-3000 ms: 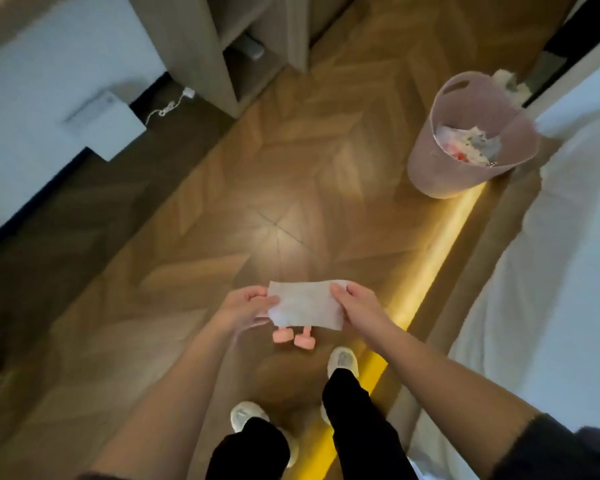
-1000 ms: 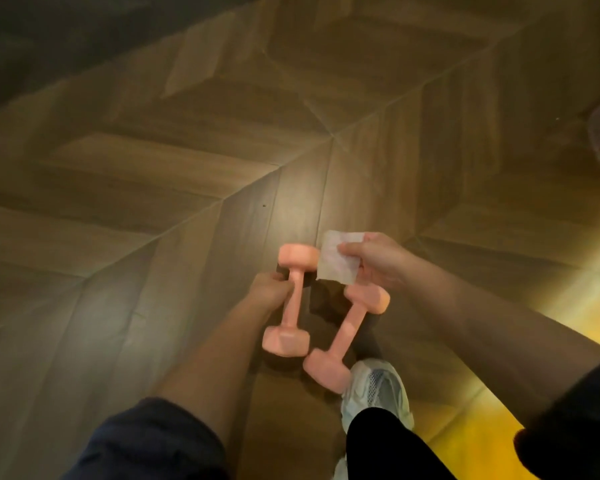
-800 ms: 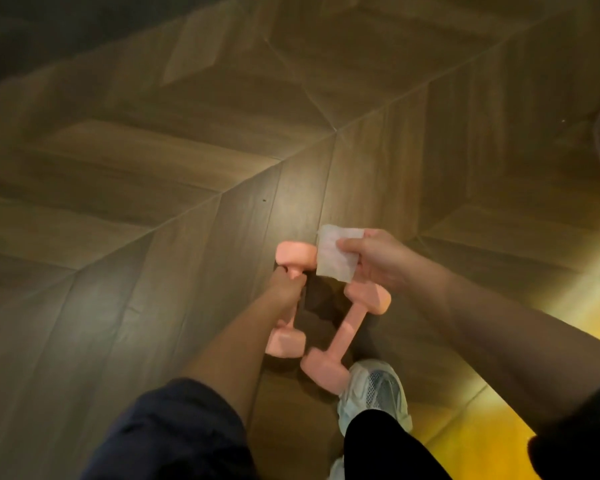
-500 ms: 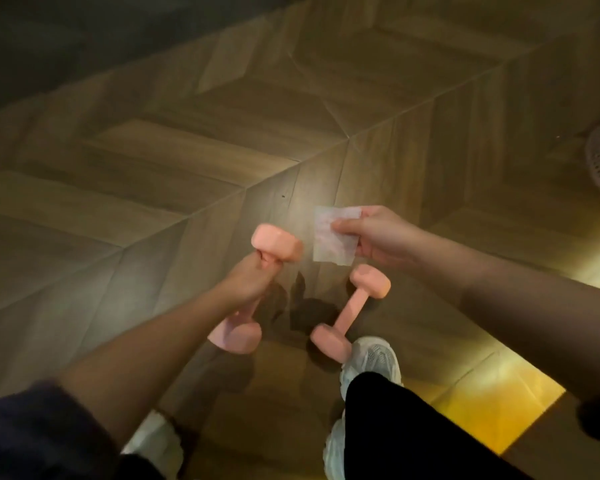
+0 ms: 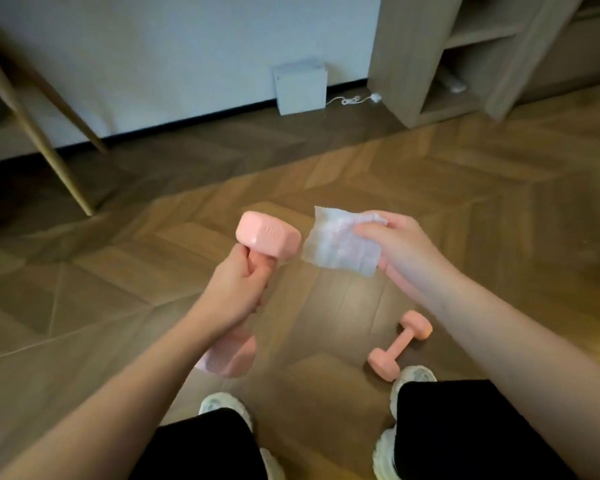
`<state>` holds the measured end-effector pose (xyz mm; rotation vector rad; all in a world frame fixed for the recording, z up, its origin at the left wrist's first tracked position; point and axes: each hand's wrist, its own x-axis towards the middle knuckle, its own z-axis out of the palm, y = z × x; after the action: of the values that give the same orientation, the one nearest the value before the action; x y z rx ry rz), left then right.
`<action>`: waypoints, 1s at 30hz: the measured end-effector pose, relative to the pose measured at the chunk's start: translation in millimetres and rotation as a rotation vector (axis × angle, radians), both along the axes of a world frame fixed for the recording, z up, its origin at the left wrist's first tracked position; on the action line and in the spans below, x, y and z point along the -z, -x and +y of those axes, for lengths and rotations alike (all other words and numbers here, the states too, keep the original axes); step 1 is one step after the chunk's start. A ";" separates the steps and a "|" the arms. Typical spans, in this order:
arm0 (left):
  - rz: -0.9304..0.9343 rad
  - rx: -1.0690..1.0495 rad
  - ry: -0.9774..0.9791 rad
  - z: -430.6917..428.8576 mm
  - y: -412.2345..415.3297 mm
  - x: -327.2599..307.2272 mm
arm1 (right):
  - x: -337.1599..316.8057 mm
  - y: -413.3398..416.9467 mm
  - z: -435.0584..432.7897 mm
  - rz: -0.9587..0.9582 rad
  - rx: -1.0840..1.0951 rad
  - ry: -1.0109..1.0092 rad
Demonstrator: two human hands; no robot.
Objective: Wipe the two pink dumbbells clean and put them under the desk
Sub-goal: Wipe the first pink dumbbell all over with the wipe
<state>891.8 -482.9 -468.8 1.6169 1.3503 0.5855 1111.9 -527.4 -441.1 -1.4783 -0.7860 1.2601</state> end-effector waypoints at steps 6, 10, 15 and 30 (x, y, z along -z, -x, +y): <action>-0.021 -0.030 -0.007 -28.7 3.6 18.4 | 17.9 11.0 -19.7 0.215 0.056 0.041; -0.006 -0.005 0.027 -37.0 -7.0 21.1 | 27.2 4.6 -16.0 0.294 0.054 0.072; 0.004 -0.034 0.063 -33.5 -11.6 22.2 | 34.7 4.9 -10.1 0.125 0.057 -0.029; -0.296 -0.108 0.284 -26.6 -20.6 12.1 | 58.7 18.4 -13.8 -0.245 -0.352 -0.177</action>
<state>912.3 -509.5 -480.8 1.1841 1.2405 0.6379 1093.5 -541.2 -499.8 -1.4041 -1.3333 1.2376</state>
